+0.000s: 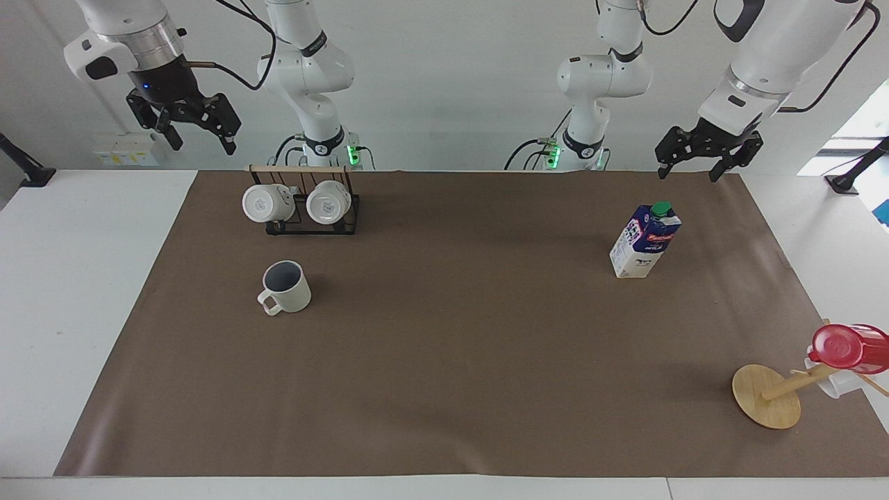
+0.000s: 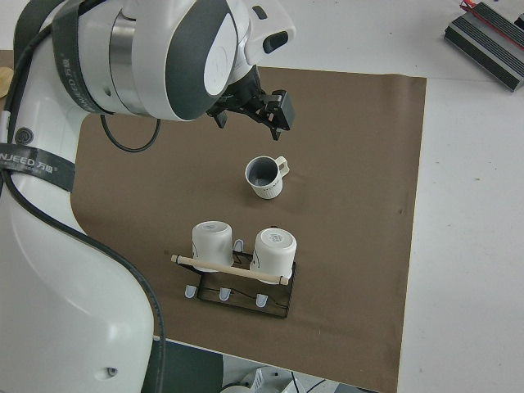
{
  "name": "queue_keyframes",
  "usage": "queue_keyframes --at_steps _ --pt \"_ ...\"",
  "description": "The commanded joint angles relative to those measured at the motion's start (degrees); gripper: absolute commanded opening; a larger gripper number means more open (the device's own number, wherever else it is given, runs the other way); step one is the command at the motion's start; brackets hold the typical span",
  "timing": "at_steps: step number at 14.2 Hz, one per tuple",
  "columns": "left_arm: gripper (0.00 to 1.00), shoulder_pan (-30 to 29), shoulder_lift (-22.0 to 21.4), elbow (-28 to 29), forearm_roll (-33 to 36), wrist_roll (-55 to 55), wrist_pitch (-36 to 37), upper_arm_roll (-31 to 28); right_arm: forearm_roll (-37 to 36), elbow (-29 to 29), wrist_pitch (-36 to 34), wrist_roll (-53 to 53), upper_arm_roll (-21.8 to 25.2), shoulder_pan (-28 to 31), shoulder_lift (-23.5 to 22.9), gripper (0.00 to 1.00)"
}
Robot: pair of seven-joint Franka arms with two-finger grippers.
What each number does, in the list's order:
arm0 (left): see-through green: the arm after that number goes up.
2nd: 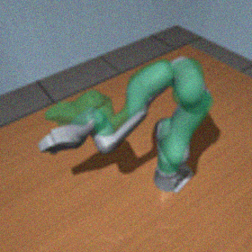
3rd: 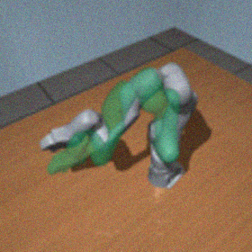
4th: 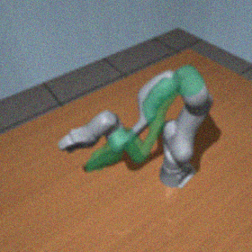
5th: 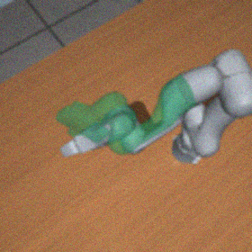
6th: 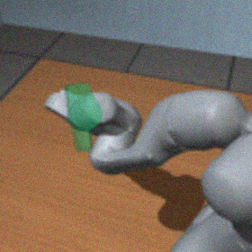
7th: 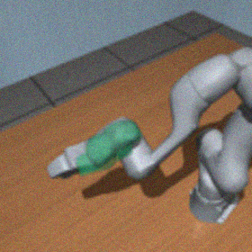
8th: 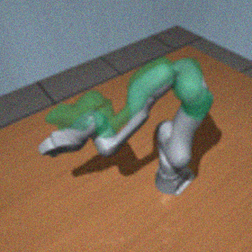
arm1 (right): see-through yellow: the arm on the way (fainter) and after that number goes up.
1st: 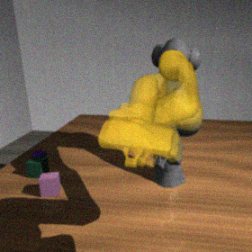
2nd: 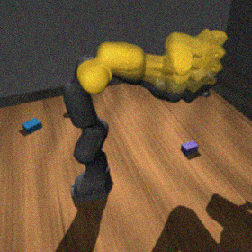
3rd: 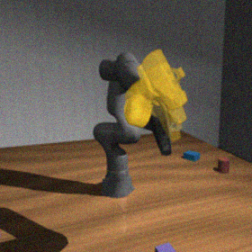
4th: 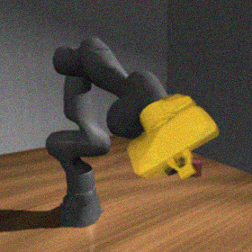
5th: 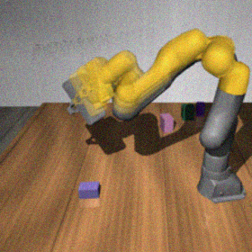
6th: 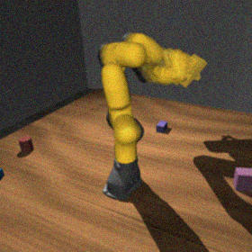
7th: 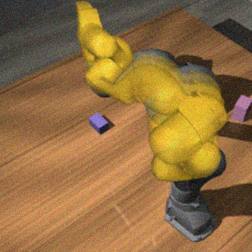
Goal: Place cup and milk on table
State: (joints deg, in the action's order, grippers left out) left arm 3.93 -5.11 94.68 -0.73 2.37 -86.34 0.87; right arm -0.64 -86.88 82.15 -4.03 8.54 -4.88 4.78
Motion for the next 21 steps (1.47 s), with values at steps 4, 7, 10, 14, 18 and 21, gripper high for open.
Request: queue_keyframes --at_steps 4,7,10,14,18,21 --pt "1.00 -0.2 -0.6 0.2 -0.7 0.5 0.0 -0.2 0.2 -0.5 -0.2 -0.1 -0.1 0.3 0.6 1.00" --pt "1.00 -0.2 -0.6 0.2 -0.7 0.5 0.0 -0.2 0.2 -0.5 -0.1 -0.1 -0.2 0.3 0.6 1.00" --pt "1.00 -0.2 -0.6 0.2 -0.7 0.5 0.0 -0.2 0.4 -0.8 0.3 0.0 -0.5 -0.5 0.8 1.00" --pt "1.00 -0.2 -0.6 0.2 -0.7 0.5 0.0 -0.2 0.6 -1.0 1.3 0.0 -1.2 -1.2 0.8 1.00" --pt "1.00 -0.2 -0.6 0.2 -0.7 0.5 0.0 -0.2 0.6 -1.2 1.4 -0.2 -1.2 -1.0 0.1 1.00" --pt "1.00 -0.2 -0.7 0.2 -0.7 0.5 0.0 -0.1 0.6 -1.2 1.4 -0.3 -1.2 -1.1 0.2 1.00"
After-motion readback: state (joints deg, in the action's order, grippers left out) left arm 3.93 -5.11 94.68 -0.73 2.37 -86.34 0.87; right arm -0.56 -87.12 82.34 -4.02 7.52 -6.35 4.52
